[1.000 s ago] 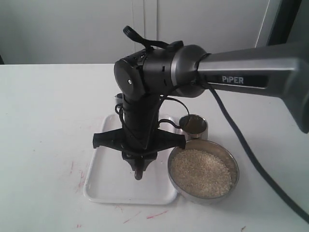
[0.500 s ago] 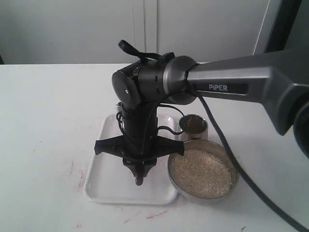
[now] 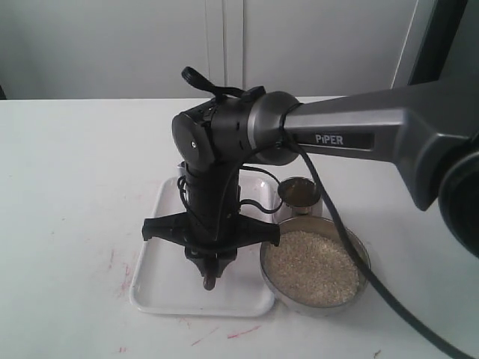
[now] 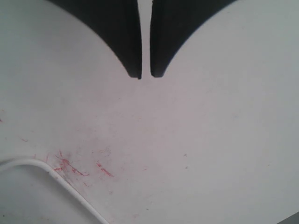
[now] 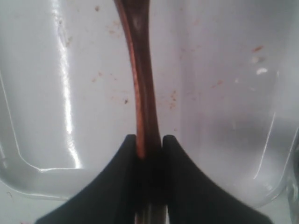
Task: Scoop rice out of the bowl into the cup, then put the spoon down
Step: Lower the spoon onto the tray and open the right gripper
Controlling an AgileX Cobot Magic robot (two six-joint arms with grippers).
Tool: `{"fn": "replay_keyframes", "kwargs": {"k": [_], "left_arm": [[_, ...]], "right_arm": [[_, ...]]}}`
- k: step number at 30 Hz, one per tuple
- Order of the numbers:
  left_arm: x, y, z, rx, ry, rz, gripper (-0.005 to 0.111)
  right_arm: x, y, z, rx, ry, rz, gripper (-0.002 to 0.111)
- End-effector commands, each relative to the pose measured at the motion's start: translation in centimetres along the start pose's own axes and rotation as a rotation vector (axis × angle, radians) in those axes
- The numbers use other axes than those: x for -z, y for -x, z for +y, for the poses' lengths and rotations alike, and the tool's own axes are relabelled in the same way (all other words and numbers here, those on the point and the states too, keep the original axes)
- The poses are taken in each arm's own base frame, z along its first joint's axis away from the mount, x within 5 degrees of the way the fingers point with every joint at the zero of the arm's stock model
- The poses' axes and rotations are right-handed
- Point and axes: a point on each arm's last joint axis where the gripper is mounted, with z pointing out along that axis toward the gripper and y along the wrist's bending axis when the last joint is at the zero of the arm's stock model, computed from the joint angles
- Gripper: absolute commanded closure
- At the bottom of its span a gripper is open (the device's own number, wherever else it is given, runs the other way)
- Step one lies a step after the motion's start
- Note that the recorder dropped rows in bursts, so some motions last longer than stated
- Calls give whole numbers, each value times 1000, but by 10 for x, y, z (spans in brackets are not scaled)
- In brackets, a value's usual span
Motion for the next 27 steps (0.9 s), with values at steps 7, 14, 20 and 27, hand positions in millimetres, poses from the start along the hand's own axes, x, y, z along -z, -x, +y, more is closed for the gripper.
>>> {"fn": "replay_keyframes", "kwargs": {"k": [7,14,20,27], "left_arm": [[-1,-7,-2,9,-21,55,92],[-1,-7,-2,9,-21,55,92],[-1,-7,-2,9,-21,55,92],[-1,-7,-2,9,-21,55,92]], "right_arm": [[2,0,0,3,-9,9,89],[2,3,3,3,23,-23,88],[2,3,3,31,26,-34,79],[12,3,3,53,45,-49,78]]}}
